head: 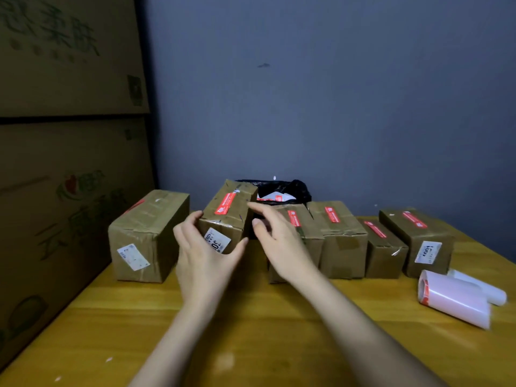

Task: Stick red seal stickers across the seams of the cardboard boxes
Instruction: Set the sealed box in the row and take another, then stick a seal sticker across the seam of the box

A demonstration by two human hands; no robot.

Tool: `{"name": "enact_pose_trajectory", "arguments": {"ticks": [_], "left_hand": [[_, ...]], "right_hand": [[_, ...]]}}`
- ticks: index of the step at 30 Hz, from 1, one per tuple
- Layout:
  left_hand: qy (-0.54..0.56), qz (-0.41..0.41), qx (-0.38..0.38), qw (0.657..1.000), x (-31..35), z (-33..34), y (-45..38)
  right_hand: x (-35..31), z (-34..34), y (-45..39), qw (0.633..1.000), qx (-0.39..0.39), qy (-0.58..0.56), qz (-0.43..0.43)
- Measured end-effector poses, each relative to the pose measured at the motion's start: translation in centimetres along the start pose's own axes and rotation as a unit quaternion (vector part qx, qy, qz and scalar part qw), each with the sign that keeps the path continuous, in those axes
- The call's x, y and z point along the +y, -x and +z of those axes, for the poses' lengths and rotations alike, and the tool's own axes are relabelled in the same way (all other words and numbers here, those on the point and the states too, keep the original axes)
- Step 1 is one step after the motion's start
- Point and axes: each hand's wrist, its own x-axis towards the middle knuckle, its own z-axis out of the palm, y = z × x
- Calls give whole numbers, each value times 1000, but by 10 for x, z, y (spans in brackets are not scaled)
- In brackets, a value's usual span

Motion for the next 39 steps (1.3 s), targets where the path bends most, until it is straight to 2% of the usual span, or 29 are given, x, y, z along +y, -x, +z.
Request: {"name": "enact_pose_trajectory", "arguments": {"ticks": [3,6,9,18,21,27,34,39], "left_hand": [[-5,-33,-3,999,0,17,7],[-2,-47,-13,999,-6,29,10],[5,-62,-25,998,-10,36,13],[12,-75,-48,996,-20,50,16],[-2,-73,-54,996,-20,57,17],[-20,-41,-114,992,-21,64,16],[55,-17,-197,979,-30,60,12],[58,-7,-211,976,-41,49,12]], "right_hand": [[0,4,4,995,-33,97,7],[7,10,2,971,-27,239,-14],[17,18,0,953,-17,302,-30],[28,30,1,924,49,377,-49],[30,30,1,917,44,393,-45],[35,31,-2,903,38,426,-39],[38,35,-5,889,34,455,-37],[35,36,-5,900,20,436,-17]]}}
